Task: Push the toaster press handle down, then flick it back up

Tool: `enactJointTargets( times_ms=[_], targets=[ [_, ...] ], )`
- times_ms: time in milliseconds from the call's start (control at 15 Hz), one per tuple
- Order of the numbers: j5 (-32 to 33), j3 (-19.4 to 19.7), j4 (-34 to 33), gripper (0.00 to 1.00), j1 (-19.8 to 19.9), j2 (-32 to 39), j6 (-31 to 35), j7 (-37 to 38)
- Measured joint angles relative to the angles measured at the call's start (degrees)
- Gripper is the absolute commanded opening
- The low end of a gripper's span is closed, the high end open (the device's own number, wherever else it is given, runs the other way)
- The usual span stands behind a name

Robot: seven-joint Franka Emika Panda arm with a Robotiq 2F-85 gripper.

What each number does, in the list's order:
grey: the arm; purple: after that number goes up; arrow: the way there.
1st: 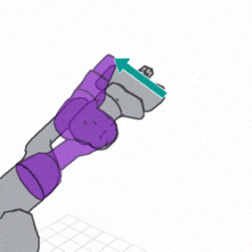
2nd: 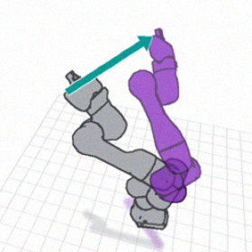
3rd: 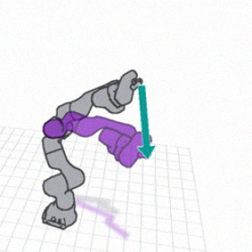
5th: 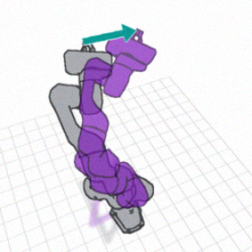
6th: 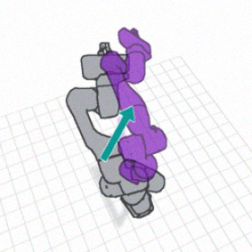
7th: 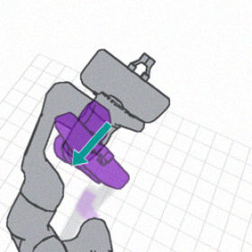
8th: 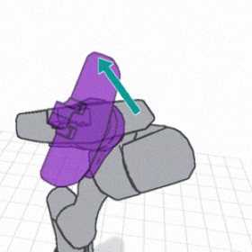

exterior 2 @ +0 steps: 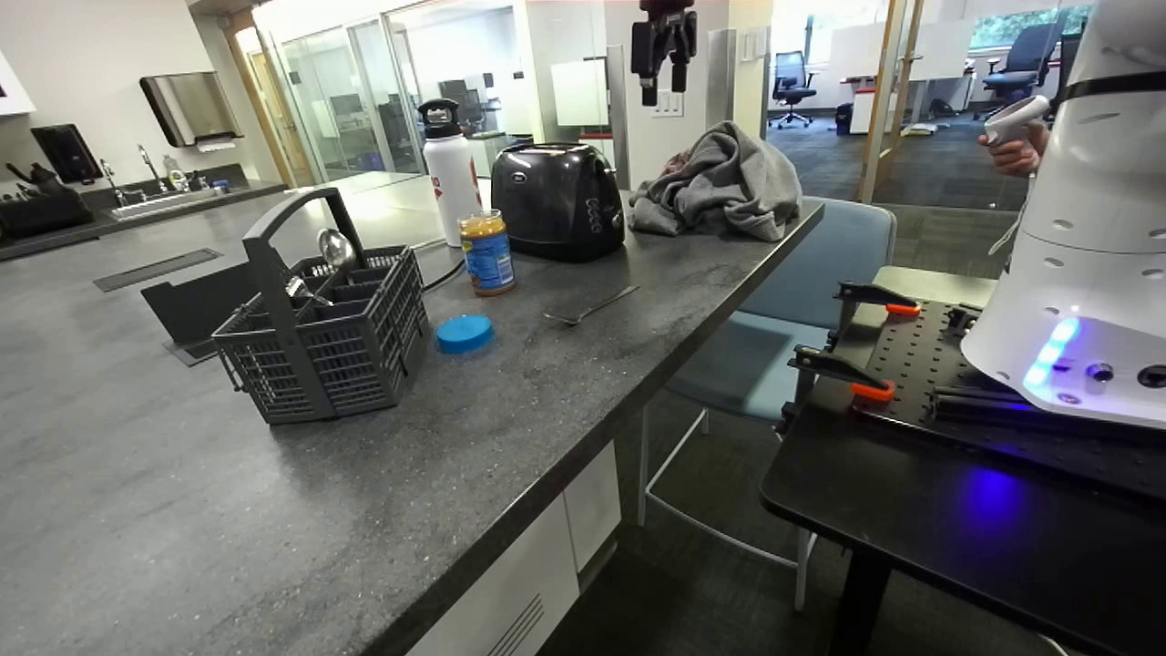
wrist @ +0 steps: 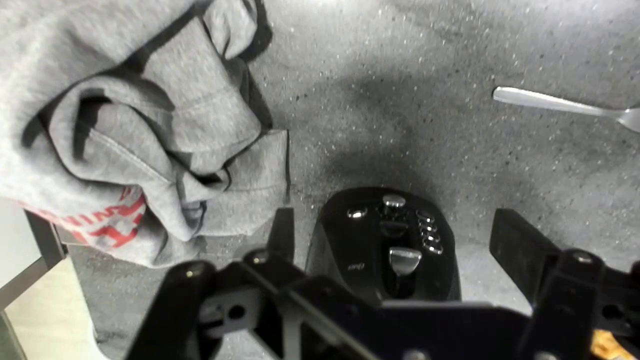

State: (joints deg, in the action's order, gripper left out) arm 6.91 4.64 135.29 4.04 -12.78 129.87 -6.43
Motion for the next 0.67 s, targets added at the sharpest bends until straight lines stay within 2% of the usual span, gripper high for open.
enactJointTargets(
  times_ms=[133,267,333,400,667],
  targets=[
    [-0.01,-0.08,-2.42,1.00,-0.01,3.66,1.60,0.29],
    [-0.01,-0.08,-2.42,1.00,-0.01,4.16,1.59,0.28],
    [-0.01,-0.08,-2.34,0.75,-0.01,3.89,1.59,0.28],
    [-0.01,-0.08,-2.26,0.74,-0.01,3.55,1.59,0.28],
    [0.30,-0.06,-2.21,0.42,0.16,3.67,1.92,2.29]
  ],
)
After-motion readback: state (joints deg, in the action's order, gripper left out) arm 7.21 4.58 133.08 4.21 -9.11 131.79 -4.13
